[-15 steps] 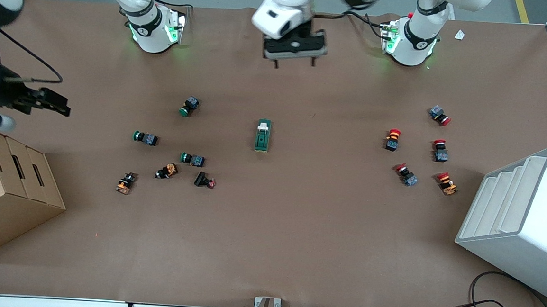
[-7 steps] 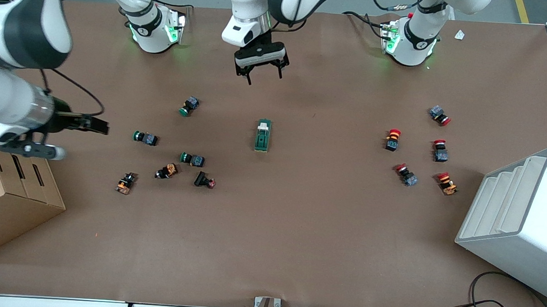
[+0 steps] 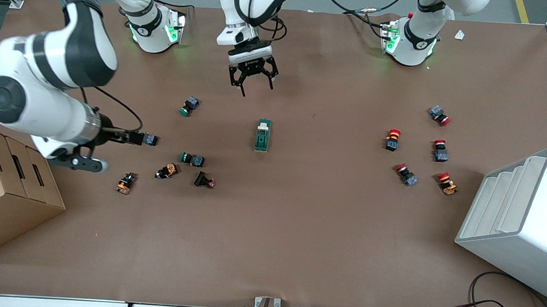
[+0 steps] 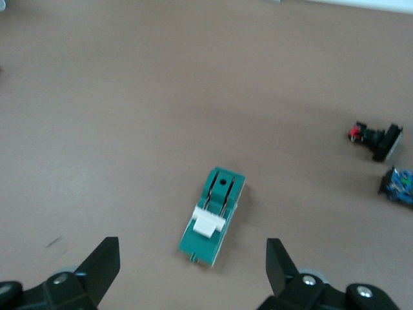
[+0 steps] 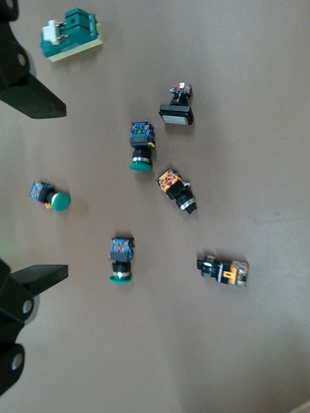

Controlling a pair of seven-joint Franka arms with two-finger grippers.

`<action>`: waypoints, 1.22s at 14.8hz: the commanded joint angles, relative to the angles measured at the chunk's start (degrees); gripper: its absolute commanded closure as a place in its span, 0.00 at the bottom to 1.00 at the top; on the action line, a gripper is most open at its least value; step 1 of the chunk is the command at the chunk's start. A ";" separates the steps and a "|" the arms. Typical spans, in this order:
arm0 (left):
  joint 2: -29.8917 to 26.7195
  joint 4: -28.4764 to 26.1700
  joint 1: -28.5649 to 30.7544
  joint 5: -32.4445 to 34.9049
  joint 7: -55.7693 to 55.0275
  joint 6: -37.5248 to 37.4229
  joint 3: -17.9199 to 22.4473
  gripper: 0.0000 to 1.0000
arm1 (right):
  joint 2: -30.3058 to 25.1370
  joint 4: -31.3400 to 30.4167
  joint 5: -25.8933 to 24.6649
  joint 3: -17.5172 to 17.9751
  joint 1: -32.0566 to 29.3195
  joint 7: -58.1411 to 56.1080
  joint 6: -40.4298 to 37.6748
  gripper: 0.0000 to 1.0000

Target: Close load switch with both arms

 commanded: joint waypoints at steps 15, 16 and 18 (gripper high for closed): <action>11.81 -6.29 -0.63 35.31 -21.37 0.76 0.75 0.00 | 6.78 -22.24 15.21 -0.17 30.55 51.38 42.25 0.00; 12.51 -6.29 -0.80 35.75 -21.91 0.42 0.83 0.00 | 6.86 -23.82 16.52 -0.17 31.61 52.00 45.32 0.00; 14.09 -6.29 -0.80 38.99 -23.22 -0.90 1.10 0.00 | 7.30 -25.50 18.90 -0.17 33.72 52.79 49.47 0.00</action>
